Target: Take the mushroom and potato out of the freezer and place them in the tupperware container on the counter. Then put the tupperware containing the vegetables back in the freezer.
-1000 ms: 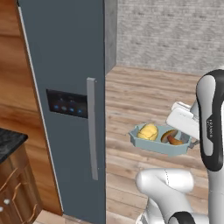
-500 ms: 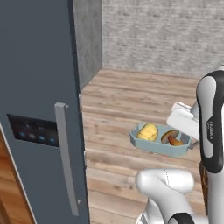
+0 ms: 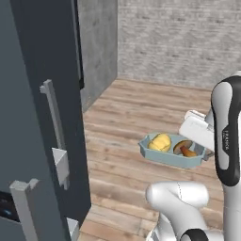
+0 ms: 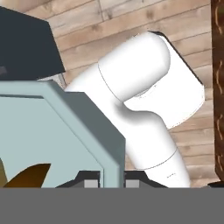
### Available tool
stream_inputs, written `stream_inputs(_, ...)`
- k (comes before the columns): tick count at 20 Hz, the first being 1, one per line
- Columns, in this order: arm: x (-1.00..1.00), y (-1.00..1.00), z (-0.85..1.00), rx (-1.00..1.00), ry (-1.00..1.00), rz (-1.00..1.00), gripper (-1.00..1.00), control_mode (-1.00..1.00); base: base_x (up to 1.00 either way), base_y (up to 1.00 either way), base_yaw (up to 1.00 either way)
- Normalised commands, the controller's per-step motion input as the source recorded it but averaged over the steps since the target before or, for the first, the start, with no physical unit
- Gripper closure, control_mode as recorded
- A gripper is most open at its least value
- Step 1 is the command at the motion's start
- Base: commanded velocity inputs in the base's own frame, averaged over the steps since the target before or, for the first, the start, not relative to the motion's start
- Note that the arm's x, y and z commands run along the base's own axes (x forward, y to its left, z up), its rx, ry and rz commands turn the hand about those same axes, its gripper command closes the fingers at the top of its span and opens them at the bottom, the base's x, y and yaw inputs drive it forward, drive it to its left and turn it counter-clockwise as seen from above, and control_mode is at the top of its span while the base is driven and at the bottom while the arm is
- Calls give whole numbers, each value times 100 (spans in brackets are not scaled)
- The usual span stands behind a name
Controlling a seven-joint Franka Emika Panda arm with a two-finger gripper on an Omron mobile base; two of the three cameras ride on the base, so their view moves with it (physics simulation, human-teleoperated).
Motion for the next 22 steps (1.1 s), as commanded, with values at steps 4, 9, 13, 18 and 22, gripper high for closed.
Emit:
stream_inputs(4,0,0,0,0,0,0,100,100,72,0,58)
stream_inputs(9,0,0,0,0,0,0,100,100,12,0,71)
stream_inputs(13,0,0,0,0,0,0,100,100,26,-2,67)
stream_inputs(18,0,0,0,0,0,0,100,100,64,-30,52)
stream_inputs(22,0,0,0,0,0,0,100,100,66,-44,41)
